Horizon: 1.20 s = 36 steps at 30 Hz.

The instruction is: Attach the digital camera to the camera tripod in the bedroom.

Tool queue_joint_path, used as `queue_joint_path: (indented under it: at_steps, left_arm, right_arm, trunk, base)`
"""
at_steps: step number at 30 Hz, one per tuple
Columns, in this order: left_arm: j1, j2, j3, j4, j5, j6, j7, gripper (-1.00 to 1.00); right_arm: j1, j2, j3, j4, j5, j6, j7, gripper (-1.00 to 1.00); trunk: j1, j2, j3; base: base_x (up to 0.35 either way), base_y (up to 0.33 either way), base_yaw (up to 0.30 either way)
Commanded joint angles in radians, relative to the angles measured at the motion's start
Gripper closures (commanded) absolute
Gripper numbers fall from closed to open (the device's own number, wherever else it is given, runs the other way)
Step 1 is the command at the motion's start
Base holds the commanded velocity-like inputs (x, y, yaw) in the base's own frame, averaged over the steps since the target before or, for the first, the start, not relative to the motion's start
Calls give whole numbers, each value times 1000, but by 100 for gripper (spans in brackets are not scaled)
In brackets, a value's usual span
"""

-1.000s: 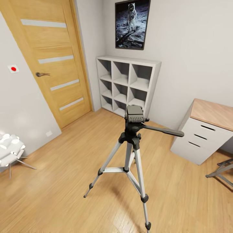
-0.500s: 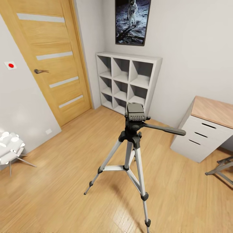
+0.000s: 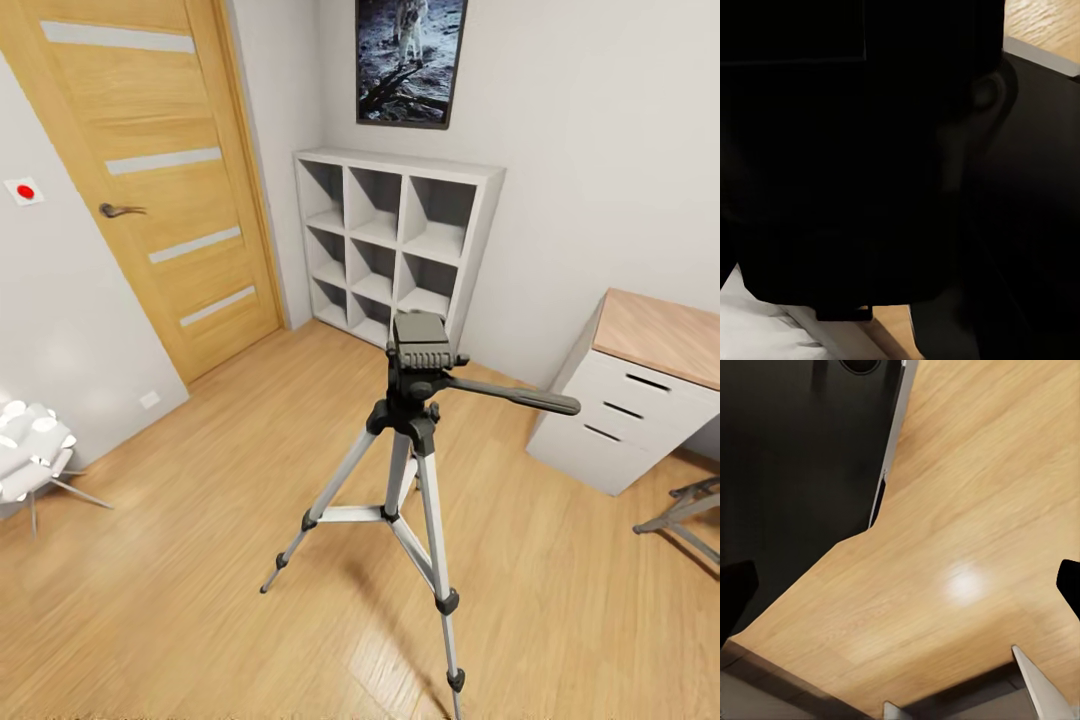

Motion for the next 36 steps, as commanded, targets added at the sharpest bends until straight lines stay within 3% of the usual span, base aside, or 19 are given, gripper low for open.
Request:
queue_joint_path:
  at_steps: [1,15,36]
  left_arm:
    - [0,0,-9,-1,5,1,4,100]
    - [0,0,-8,-1,5,1,4,100]
    - [0,0,-9,-1,5,1,4,100]
  right_arm:
    - [-1,0,-8,3,7,-5,1,-100]
    - [-1,-1,-8,3,7,-5,1,-100]
    - [-1,2,-8,2,11,3,-6,-100]
  trunk:
    - [0,-2,-3]
    - [0,-2,-26]
    - [0,-2,-28]
  base:
    - [0,0,0]
    - [0,0,0]
    - [0,0,0]
